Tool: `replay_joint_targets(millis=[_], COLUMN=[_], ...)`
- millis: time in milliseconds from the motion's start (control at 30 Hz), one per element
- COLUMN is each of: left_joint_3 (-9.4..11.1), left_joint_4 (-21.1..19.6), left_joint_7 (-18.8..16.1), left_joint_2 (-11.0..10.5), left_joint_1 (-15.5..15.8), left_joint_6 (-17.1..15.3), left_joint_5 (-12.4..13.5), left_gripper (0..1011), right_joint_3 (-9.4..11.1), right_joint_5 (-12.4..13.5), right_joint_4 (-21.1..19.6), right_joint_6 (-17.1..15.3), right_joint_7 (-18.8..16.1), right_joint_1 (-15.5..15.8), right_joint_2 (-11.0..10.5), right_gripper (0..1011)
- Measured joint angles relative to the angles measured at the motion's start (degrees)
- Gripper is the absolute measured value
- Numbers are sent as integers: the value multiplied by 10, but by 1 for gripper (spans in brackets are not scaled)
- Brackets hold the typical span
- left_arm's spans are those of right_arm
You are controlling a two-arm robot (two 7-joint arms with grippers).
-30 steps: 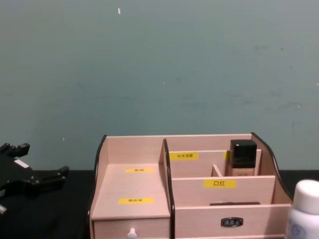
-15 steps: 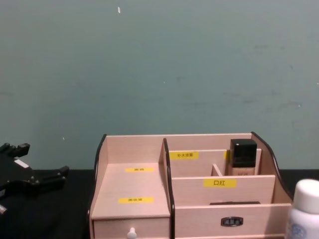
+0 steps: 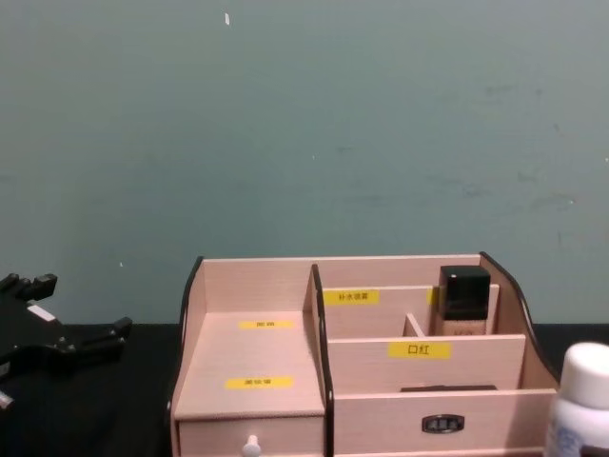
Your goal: Pick up the facial cleanser and watermelon frost from the table and place them into the tiered storage box.
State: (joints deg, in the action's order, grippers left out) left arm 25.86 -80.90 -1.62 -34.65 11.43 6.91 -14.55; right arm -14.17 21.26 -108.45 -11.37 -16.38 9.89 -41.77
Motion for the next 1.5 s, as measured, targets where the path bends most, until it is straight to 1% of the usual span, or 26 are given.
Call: replay_joint_targets(millis=[33, 133, 300, 1133, 1500], left_joint_3=[0, 0, 0, 0, 0], left_joint_4=[0, 0, 0, 0, 0], left_joint_7=[0, 0, 0, 0, 0], left_joint_2=[0, 0, 0, 0, 0], left_joint_1=[0, 0, 0, 0, 0], left_joint_6=[0, 0, 0, 0, 0], left_joint_5=[0, 0, 0, 0, 0], left_gripper=[1001, 1001, 1001, 1001, 1001], right_joint_3=[0, -3, -5, -10, -10], right_joint_5=[0, -7, -18, -55, -56], right_joint_4=[0, 10, 19, 61, 62], right_joint_6=[0, -5, -8, -13, -14], right_joint_7=[0, -3, -9, -39, -40], right_joint_1=[0, -12, -22, -59, -60], right_joint_2=[0, 11, 23, 71, 72], right_gripper=[1000, 1000, 1000, 1000, 1000])
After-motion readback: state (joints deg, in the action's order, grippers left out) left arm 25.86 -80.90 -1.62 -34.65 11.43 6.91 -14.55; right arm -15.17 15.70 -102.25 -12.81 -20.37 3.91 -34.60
